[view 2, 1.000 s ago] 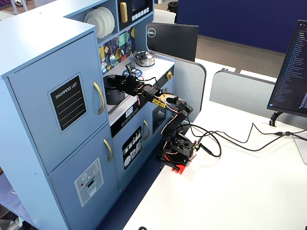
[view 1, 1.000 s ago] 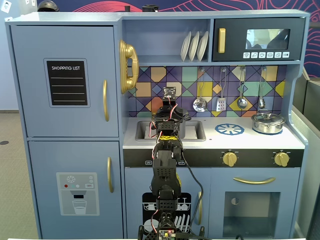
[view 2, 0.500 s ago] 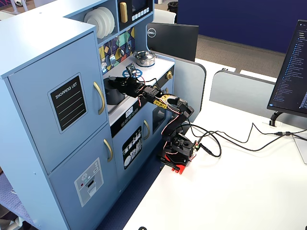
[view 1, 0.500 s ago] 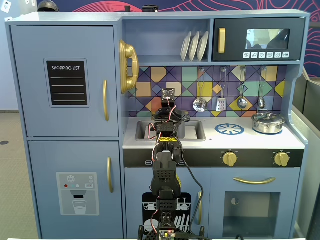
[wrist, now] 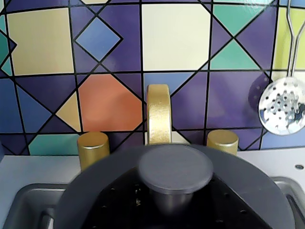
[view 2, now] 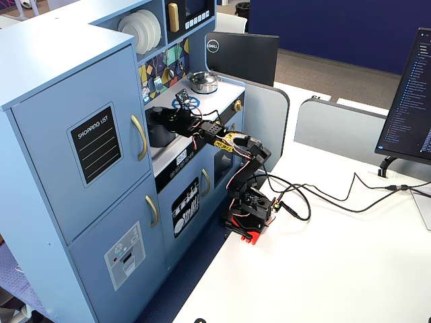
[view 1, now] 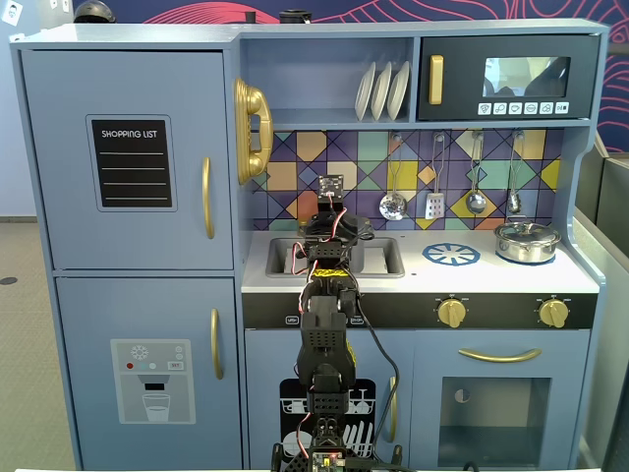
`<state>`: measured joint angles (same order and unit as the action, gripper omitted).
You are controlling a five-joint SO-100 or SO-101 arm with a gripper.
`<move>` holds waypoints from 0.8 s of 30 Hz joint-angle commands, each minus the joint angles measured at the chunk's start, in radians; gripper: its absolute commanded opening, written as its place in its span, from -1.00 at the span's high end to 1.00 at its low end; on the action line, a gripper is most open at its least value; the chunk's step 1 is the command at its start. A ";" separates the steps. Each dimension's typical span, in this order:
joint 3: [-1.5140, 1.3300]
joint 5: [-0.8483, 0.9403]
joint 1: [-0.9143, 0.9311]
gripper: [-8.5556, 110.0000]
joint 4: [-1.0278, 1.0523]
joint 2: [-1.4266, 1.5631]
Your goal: Pick up the lid from the counter and put it on the gray recipient
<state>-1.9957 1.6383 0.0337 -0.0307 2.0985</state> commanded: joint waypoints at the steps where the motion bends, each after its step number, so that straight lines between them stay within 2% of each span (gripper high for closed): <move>1: 0.060 0.023 0.023 0.86 -0.020 0.000; 3: 0.058 0.029 0.028 0.83 -0.011 0.000; 7: 0.066 -0.025 0.031 0.49 0.051 0.032; 11: 0.067 -0.023 0.032 0.37 0.183 0.120; 19: 0.087 0.002 0.006 0.38 0.657 0.476; 24: 0.037 0.006 0.031 0.54 1.000 0.709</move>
<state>-1.9834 1.6444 0.0491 0.7609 2.6292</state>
